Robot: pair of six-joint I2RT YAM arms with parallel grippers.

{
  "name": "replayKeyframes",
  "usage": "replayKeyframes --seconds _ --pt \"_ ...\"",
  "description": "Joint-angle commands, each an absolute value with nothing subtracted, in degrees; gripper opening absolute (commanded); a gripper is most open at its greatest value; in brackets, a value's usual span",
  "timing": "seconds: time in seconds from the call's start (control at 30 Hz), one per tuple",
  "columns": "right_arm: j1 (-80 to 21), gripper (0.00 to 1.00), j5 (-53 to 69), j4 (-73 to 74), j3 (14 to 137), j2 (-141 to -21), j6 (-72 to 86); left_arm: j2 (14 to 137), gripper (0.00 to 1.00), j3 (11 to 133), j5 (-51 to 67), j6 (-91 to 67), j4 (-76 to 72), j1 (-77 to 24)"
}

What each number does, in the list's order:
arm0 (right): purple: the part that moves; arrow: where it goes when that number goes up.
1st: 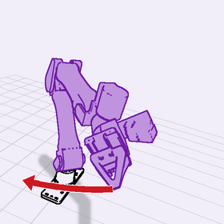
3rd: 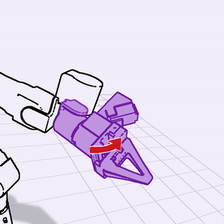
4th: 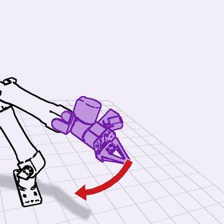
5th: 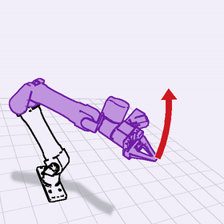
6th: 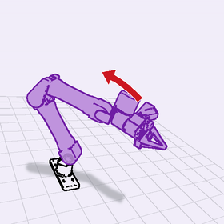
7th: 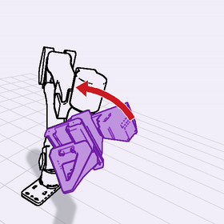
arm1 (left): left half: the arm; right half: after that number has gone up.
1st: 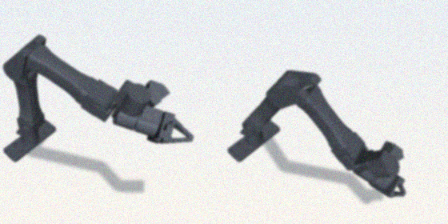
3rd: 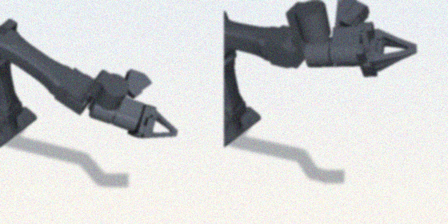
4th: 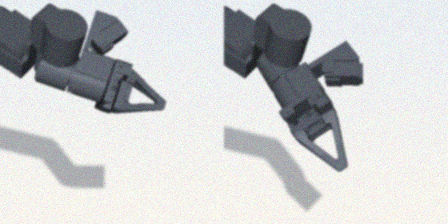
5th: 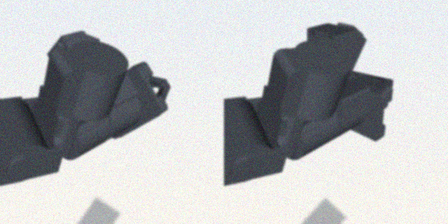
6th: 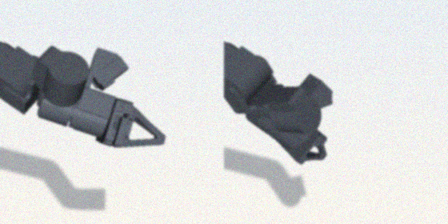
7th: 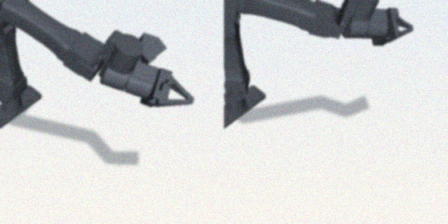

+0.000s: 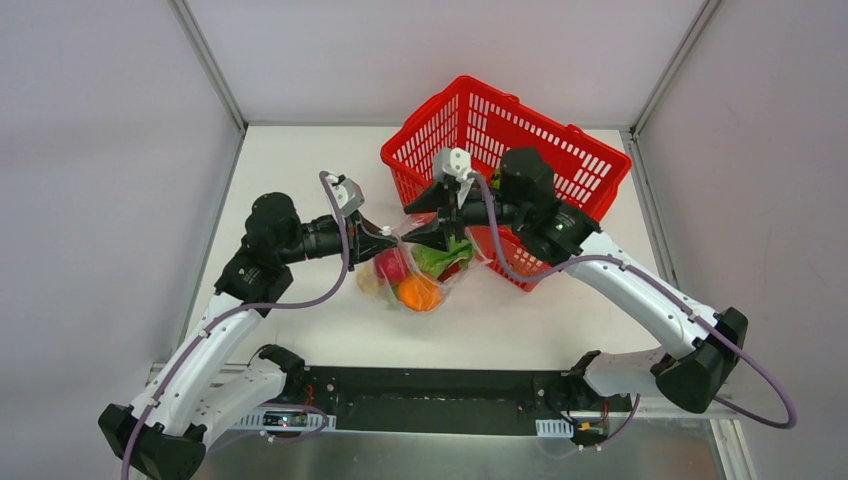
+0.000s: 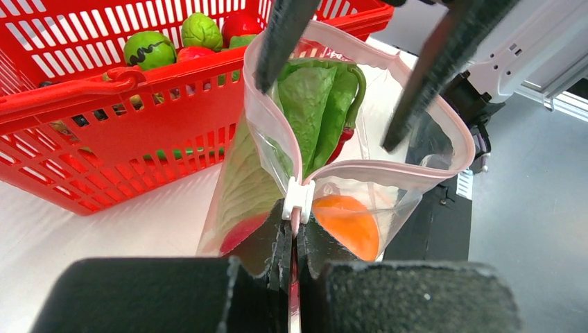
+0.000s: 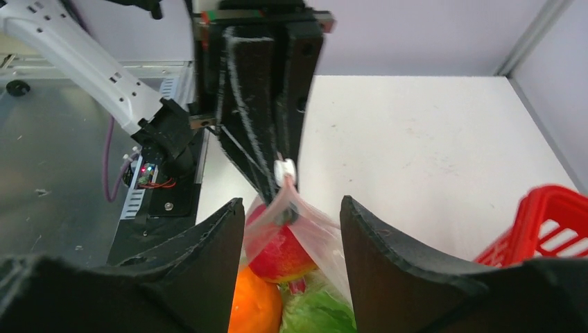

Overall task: Place the food in the zip-top bag and seal the zipper
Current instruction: Adjust the zipper food storage bag at the center of the board, then zip the zipper food storage bag at the center of the board.

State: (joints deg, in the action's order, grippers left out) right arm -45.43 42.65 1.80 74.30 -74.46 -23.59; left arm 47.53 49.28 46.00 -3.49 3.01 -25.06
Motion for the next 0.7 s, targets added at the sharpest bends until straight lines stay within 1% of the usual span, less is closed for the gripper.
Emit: replayKeyframes --seconds 0.0,0.13,0.3,0.4,0.47,0.6,0.67 --pt "-49.2 0.55 43.3 3.4 77.1 -73.2 -32.4 45.8 0.0 52.0 48.5 -3.6 2.0 -25.3" --pt "-50.8 0.52 42.0 7.0 79.2 -76.6 -35.2 45.7 0.0 53.0 49.1 -1.2 5.2 -25.3" --pt "-51.1 0.45 41.8 6.4 80.8 -79.2 -34.8 45.5 0.0 53.4 49.9 -0.5 6.6 -25.6" --pt "-51.1 0.45 41.3 4.7 80.5 -79.9 -34.3 45.0 0.0 53.2 49.9 -0.5 6.7 -25.6" --pt "-51.1 0.42 41.2 4.7 80.9 -80.3 -34.5 44.9 0.0 53.2 50.2 0.8 7.1 -25.7" --pt "-51.1 0.34 43.1 5.4 81.5 -81.2 -34.4 45.2 0.0 53.0 50.2 1.2 7.4 -25.7" --pt "-51.1 0.24 44.6 5.8 81.6 -81.5 -34.2 45.3 0.0 53.1 50.1 1.3 7.3 -25.7"
